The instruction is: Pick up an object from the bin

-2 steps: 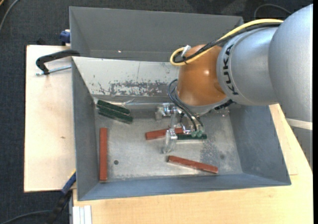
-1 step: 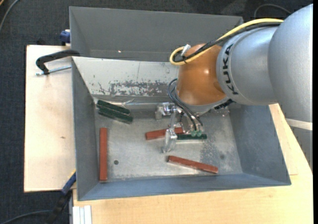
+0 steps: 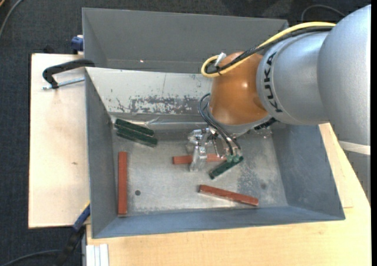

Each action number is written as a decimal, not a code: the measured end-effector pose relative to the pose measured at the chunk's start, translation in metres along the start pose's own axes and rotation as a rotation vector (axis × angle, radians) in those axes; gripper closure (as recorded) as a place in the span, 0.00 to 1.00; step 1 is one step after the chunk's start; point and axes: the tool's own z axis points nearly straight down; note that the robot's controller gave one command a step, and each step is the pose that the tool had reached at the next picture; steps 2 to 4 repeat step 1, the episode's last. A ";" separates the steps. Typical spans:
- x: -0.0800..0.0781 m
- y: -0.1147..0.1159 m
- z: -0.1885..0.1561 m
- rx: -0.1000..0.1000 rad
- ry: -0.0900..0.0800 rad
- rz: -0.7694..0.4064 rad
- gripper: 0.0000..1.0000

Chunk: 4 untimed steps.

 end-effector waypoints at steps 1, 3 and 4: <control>-0.004 0.001 -0.121 0.000 -0.011 0.000 1.00; -0.004 0.001 -0.121 0.000 -0.011 0.000 1.00; -0.004 0.001 -0.121 0.000 -0.011 0.000 1.00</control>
Offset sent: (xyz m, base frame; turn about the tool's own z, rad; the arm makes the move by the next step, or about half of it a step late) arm -0.0002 0.0001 0.1146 0.0000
